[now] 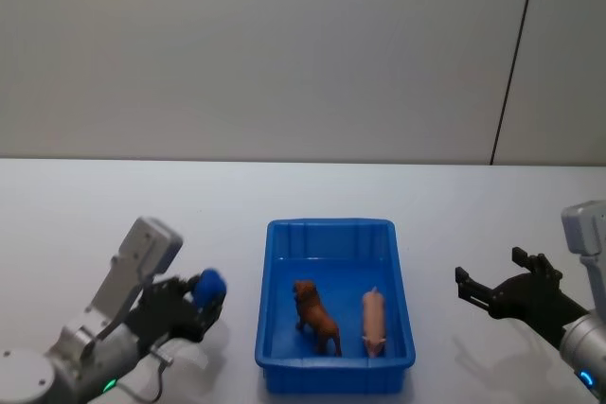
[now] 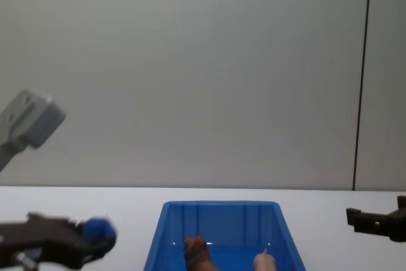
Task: Pick up the two dolls from the table and place them into the box.
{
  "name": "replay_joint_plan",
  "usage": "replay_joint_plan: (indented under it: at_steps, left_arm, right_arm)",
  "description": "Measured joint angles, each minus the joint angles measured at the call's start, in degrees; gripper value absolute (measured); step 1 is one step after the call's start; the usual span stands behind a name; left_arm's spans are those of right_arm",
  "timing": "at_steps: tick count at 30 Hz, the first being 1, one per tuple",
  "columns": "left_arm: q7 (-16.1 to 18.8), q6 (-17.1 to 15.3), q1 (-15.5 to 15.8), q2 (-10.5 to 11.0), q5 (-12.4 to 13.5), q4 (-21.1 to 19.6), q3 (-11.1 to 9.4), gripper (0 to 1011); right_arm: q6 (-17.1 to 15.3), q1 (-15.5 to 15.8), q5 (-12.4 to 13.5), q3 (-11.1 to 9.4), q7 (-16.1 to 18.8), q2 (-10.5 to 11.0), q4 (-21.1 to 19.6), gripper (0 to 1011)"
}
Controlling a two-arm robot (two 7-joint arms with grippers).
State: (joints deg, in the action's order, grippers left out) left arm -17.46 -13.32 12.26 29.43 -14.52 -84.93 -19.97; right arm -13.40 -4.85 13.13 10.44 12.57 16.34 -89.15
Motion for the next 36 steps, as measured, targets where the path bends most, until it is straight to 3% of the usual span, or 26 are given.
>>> replay_joint_plan:
  at_steps: [6,14,18,21,26,31,36]
  left_arm:
    - [-1.66,1.01,2.44,-2.08,2.09,-0.16,-0.78,364]
    - [-4.89,4.06,7.21,-7.03,4.67,2.81,-2.98,317]
    - [-6.78,6.1,9.59,-9.5,5.73,5.08,-4.01,458]
    - [-7.59,7.15,10.65,-10.56,6.19,6.12,-4.45,515]
    - [-8.7,9.42,12.13,-12.02,6.74,7.36,-5.04,711]
    - [-9.01,10.8,12.09,-11.92,6.68,6.72,-5.03,847]
    - [-8.36,11.89,10.32,-10.21,5.6,3.93,-4.43,992]
  right_arm:
    - [0.0,0.0,0.0,0.0,0.0,0.0,0.0,1001]
    - [0.0,0.0,0.0,0.0,0.0,0.0,0.0,1000]
    - [0.0,0.0,0.0,0.0,0.0,0.0,0.0,1001]
    - [0.0,0.0,0.0,0.0,0.0,0.0,0.0,1000]
    - [0.0,0.0,0.0,0.0,0.0,0.0,0.0,1001]
    - [0.0,0.0,0.0,0.0,0.0,0.0,0.0,1001]
    - [0.0,0.0,0.0,0.0,0.0,0.0,0.0,1000]
